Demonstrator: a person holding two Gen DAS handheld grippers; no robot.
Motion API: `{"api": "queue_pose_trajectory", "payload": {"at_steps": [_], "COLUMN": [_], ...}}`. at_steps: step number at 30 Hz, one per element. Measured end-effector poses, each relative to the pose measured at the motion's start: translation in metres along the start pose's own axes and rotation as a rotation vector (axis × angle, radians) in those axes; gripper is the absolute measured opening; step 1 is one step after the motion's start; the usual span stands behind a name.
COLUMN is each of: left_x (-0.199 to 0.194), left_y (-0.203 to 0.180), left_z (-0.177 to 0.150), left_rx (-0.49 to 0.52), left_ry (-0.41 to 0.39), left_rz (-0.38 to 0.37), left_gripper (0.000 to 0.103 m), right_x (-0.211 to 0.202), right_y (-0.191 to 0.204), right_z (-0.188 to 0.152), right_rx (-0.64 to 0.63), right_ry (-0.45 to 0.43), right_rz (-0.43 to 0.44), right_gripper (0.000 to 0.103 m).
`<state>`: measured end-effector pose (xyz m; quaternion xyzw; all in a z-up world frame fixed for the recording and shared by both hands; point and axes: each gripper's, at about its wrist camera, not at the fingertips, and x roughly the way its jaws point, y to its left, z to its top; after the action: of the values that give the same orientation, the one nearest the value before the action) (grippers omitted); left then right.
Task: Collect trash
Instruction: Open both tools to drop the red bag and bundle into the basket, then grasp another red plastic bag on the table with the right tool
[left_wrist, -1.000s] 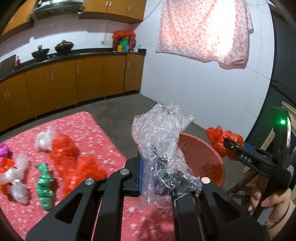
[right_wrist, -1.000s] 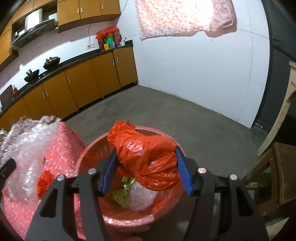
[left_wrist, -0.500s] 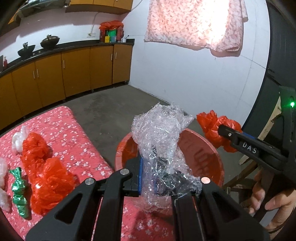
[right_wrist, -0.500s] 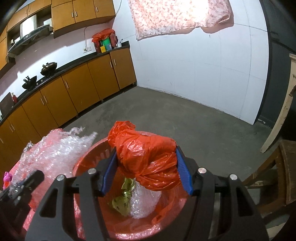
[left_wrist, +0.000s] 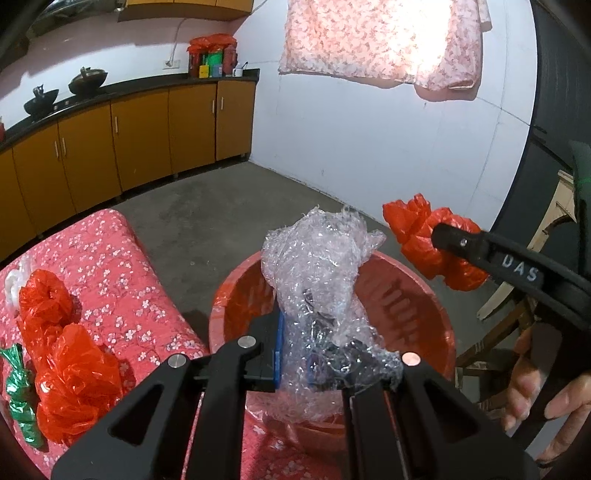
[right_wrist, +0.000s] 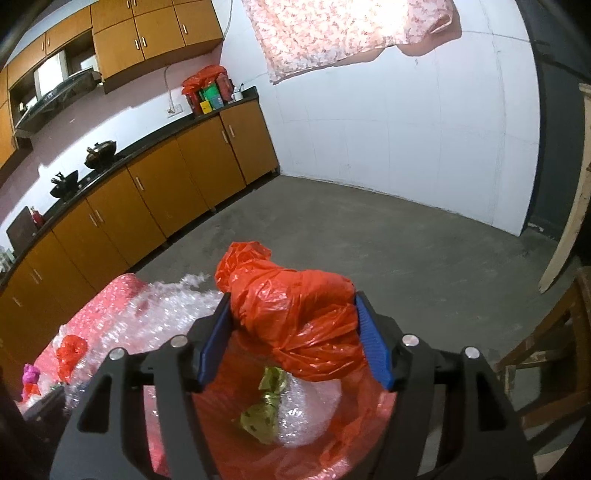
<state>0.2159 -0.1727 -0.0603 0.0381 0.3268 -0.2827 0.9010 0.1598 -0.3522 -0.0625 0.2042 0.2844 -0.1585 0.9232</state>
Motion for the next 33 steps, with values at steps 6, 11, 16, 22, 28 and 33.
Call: {"api": "queue_pose_trajectory", "payload": {"at_steps": [6, 11, 16, 22, 28, 33], "left_x": [-0.003, -0.017, -0.042, -0.080, -0.121, -0.150], "left_y": [0.008, 0.017, 0.036, 0.069, 0.122, 0.169], "left_z": [-0.005, -0.008, -0.016, -0.039, -0.069, -0.093], "left_rx": [-0.019, -0.019, -0.027, -0.030, -0.131, -0.225], "left_ry": [-0.004, -0.018, -0.047, -0.073, -0.072, -0.063], "left_rz": [0.010, 0.049, 0.142, 0.290, 0.418, 0.529], "left_gripper": [0.047, 0.053, 0.064, 0.073, 0.073, 0.073], "right_x": [-0.002, -0.009, -0.018, -0.021, -0.019, -0.014], "right_y": [-0.002, 0.009, 0.033, 0.070, 0.118, 0.169], "right_z": [-0.003, -0.006, -0.012, -0.027, -0.048, -0.070], "right_rx": [-0.022, -0.088, -0.176, -0.215, -0.244, -0.320], "right_ry": [0.005, -0.009, -0.037, -0.020, 0.027, 0.077], "right_rz": [0.031, 0.010, 0.003, 0.086, 0.183, 0.257], "right_gripper": [0.076, 0.085, 0.098, 0.098, 0.098, 0.091]}}
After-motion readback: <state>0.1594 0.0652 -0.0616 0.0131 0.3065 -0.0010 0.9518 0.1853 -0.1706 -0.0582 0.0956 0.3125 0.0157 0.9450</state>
